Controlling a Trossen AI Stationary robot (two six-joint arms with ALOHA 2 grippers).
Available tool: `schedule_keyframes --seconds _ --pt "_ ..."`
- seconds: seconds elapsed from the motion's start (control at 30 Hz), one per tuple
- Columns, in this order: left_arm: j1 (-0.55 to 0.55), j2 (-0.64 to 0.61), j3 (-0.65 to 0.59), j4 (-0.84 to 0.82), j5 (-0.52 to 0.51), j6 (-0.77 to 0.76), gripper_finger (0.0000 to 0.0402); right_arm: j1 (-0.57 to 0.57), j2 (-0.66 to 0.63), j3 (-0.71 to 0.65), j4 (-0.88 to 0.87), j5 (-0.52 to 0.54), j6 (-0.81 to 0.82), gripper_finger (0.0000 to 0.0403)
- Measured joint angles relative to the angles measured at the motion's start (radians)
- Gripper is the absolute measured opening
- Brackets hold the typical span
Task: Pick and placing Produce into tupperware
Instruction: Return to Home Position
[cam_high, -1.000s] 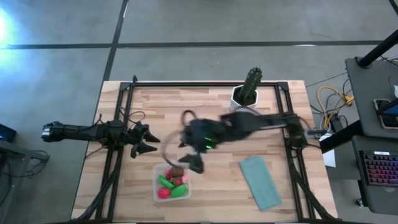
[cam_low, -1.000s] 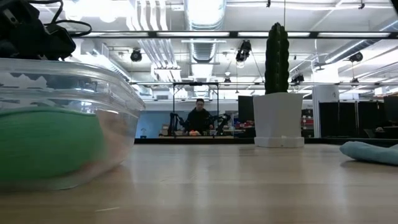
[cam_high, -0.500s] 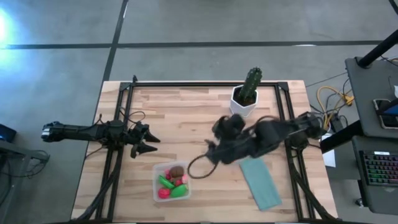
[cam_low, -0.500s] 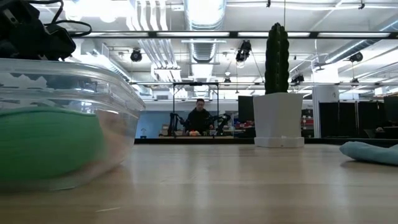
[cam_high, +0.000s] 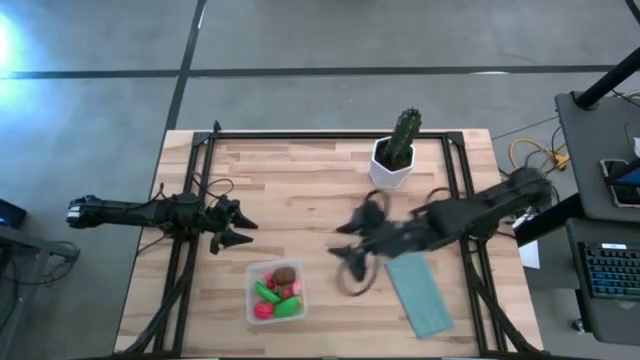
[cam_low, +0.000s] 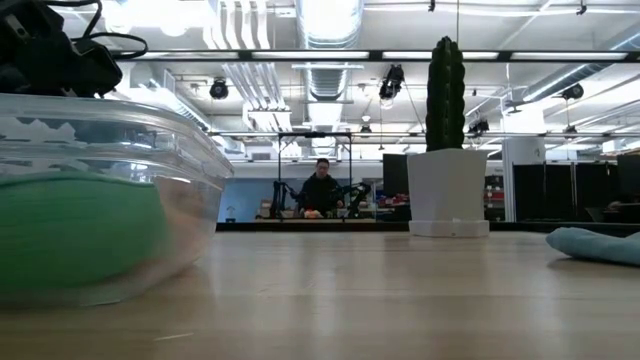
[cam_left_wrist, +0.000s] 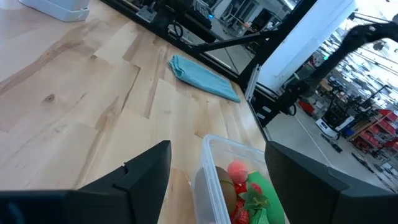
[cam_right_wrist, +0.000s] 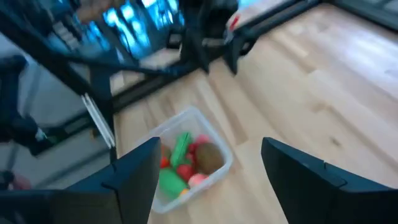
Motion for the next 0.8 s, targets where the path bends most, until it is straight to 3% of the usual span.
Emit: schedule_keyframes --seconds 0.17,0.3,0.5,0.8 --pt "0.0 -0.001 0.0 0.0 0.0 0.0 0.0246 -0.013 -0.324 -0.382 0.314 0.021 -0.019 0.0265" --pt "0.0 -0.001 0.0 0.0 0.0 0.0 0.0246 -0.012 -0.502 -0.624 0.58 0.011 -0.089 0.0269" --pt "0.0 -0.001 0.0 0.0 0.0 0.0 0.0246 -0.013 -0.695 -0.871 0.736 0.018 -0.105 0.027" --pt "0.0 -0.001 0.0 0.0 0.0 0.0 0.0246 -0.013 -0.878 -1.084 0.745 -0.06 -0.129 0.0264"
